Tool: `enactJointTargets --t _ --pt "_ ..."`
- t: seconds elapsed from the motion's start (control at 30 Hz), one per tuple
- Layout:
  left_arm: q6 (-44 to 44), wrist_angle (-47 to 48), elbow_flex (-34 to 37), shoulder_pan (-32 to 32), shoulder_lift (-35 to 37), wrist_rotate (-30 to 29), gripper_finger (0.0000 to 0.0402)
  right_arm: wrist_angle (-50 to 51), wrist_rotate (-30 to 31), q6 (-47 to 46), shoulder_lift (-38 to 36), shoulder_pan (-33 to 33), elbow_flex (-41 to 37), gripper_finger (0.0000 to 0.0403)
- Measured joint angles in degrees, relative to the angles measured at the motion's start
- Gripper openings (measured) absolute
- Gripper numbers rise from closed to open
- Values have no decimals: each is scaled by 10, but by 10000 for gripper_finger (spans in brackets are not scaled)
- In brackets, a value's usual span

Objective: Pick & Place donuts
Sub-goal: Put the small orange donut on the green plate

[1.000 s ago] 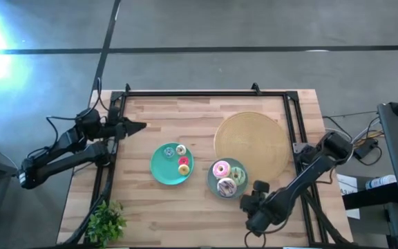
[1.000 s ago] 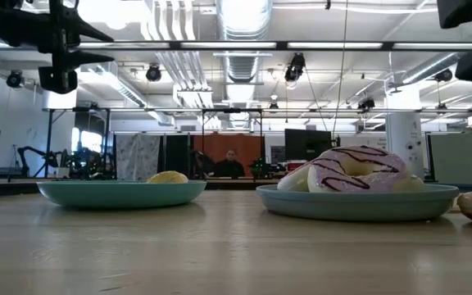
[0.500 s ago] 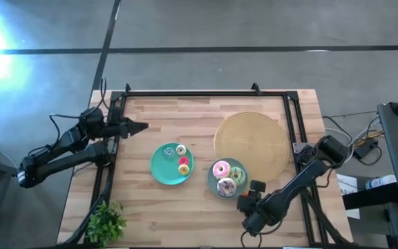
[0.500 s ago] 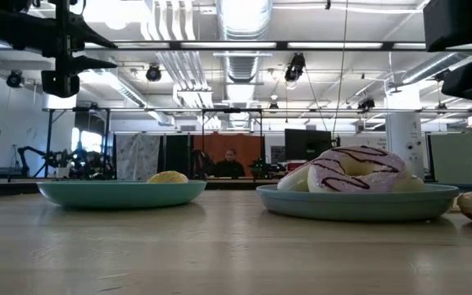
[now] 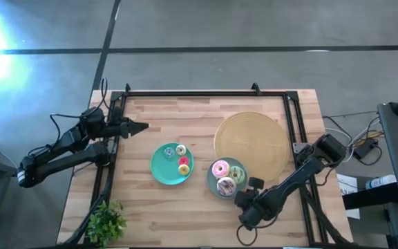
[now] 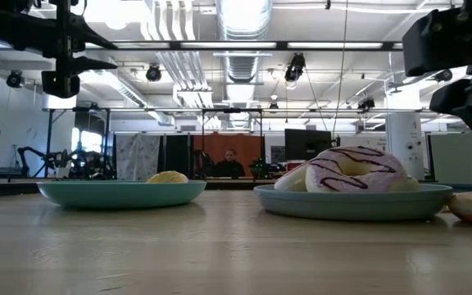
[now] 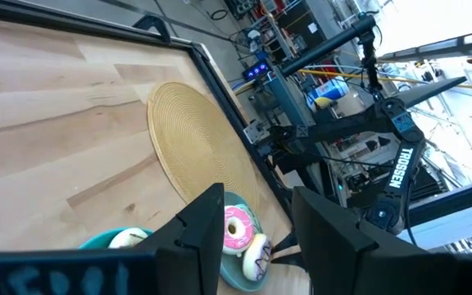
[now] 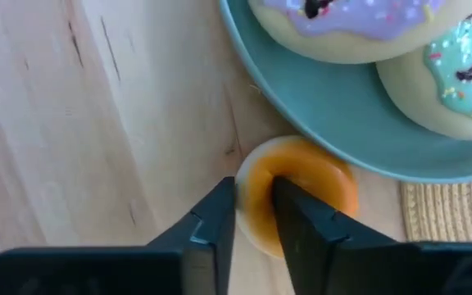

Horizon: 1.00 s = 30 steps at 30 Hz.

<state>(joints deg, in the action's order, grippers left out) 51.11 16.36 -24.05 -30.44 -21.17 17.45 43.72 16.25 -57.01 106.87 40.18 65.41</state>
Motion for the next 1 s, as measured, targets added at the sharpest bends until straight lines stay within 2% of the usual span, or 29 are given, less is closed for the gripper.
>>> enactJointTargets --t 0.2,0.4,0.63,0.7,0.77,0.9,1.0 --pt "0 0 0 0 0 0 119 2 -11 -47 -1 0 5 14" --pt "-1 0 0 0 0 0 119 4 -22 -139 -15 1 10 11" --pt "-20 -1 0 0 0 4 119 -5 8 -259 -94 2 -3 9" --pt "-36 -5 0 0 0 9 119 -23 46 -306 -128 1 -24 9" --pt "-57 -22 0 3 0 9 119 -52 115 -374 -166 -4 -51 9" --pt "-96 -97 0 19 0 9 119 -124 306 -521 -245 -23 -122 9" --pt "-125 -160 0 35 0 8 119 -212 425 -567 -296 -44 -174 9"
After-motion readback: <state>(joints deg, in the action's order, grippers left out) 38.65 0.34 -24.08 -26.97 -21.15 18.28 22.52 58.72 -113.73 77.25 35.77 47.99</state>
